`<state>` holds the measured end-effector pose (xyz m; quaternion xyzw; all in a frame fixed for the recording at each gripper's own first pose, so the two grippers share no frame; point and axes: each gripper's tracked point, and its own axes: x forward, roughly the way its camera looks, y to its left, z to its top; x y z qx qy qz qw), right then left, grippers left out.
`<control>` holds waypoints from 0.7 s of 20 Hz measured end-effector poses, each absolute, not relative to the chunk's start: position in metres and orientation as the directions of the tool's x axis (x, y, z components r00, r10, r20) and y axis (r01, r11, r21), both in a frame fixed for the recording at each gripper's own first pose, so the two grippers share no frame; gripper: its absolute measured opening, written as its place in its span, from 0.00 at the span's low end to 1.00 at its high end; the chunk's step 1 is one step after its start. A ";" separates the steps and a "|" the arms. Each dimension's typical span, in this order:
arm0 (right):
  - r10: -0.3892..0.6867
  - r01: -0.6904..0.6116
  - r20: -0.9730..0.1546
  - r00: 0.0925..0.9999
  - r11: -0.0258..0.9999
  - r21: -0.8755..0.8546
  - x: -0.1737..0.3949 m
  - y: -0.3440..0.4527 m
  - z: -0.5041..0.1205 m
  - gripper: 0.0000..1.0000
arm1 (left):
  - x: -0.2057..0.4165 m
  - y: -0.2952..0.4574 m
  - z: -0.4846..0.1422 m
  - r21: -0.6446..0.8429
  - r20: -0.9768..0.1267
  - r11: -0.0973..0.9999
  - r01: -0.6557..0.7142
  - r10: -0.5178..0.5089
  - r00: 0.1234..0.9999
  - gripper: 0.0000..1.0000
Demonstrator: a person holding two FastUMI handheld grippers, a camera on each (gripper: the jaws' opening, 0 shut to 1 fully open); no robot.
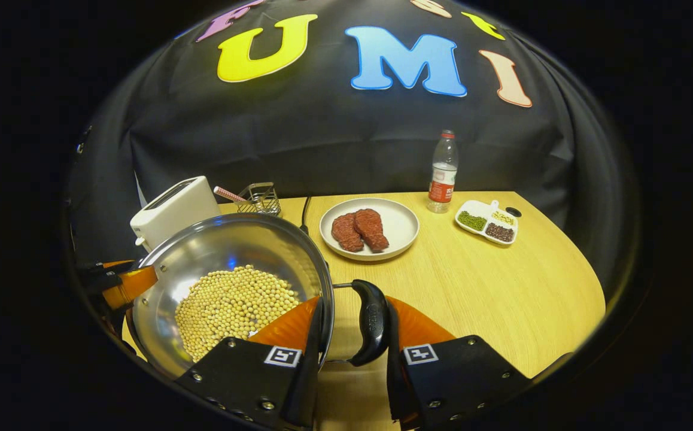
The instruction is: First push the handle of the pot to place it horizontally, then grasp the pot with both hands and set it on the induction cooktop.
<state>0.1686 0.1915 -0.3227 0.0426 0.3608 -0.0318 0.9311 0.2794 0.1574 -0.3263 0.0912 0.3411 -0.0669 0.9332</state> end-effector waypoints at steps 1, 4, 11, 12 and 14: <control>-0.029 0.089 -0.675 0.737 0.995 0.055 0.170 0.194 -0.323 0.47 | 0.282 0.161 -0.328 0.122 -0.651 0.975 0.186 -0.063 0.757 0.55; -0.023 0.079 -0.675 0.737 0.996 0.052 0.175 0.198 -0.326 0.49 | 0.287 0.167 -0.334 0.110 -0.655 0.974 0.197 -0.078 0.752 0.63; -0.050 0.089 -0.530 0.847 0.995 0.049 0.172 0.159 -0.263 0.98 | 0.290 0.175 -0.270 0.100 -0.480 0.990 0.095 -0.036 0.876 0.96; -0.060 0.093 -0.501 0.864 0.995 0.041 0.168 0.148 -0.250 0.98 | 0.287 0.168 -0.254 0.092 -0.438 0.991 0.094 -0.045 0.898 0.96; -0.085 0.101 -0.433 0.897 0.995 0.015 0.156 0.124 -0.221 0.98 | 0.278 0.150 -0.216 0.086 -0.353 0.991 0.107 -0.070 0.933 0.96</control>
